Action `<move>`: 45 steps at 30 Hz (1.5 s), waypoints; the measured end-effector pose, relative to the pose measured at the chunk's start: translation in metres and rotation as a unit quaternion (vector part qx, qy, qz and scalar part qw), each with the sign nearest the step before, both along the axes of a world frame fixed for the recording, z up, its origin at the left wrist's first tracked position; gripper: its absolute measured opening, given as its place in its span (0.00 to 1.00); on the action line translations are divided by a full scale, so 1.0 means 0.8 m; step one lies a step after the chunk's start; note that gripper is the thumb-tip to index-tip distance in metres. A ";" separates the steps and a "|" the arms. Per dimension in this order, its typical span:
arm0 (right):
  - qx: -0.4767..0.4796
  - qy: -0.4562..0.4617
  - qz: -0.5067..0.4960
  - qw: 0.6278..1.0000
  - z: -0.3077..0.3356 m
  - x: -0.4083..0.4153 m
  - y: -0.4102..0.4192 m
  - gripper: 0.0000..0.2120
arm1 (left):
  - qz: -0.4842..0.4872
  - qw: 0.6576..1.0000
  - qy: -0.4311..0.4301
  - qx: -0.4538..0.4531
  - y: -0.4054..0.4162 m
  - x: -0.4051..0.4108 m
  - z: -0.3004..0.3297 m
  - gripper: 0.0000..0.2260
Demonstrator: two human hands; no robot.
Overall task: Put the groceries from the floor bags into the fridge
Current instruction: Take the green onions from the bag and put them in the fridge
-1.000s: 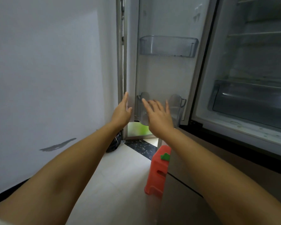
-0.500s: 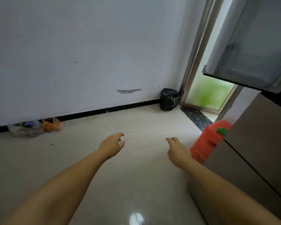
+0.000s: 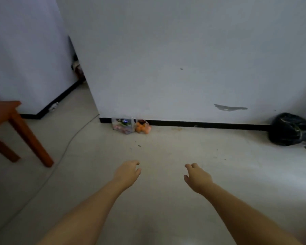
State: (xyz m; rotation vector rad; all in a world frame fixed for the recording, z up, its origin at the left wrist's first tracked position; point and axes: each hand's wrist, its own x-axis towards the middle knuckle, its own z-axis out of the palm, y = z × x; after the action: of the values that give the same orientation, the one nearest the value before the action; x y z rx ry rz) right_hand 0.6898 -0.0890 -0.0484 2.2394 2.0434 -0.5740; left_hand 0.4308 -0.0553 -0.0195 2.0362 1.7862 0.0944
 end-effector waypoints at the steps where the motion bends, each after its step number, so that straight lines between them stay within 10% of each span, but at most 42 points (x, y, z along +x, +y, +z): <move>1: 0.000 0.007 0.012 1.000 0.001 -0.029 0.023 0.20 | 0.021 1.000 0.003 -0.002 0.016 -0.032 0.005 0.17; 32: -0.056 0.000 0.169 0.984 -0.029 -0.294 0.761 0.23 | 0.126 0.991 -0.029 -0.040 0.680 -0.286 -0.047 0.14; 45: -0.079 0.063 0.048 0.994 -0.083 -0.421 1.015 0.23 | 0.037 0.993 -0.026 -0.110 1.019 -0.412 -0.107 0.14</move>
State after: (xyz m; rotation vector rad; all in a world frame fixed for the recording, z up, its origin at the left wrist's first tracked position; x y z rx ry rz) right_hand 0.3532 0.7233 -0.1151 2.0535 2.0667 -0.8571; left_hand 0.1009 0.7600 -0.1054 1.7996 1.7563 -0.0262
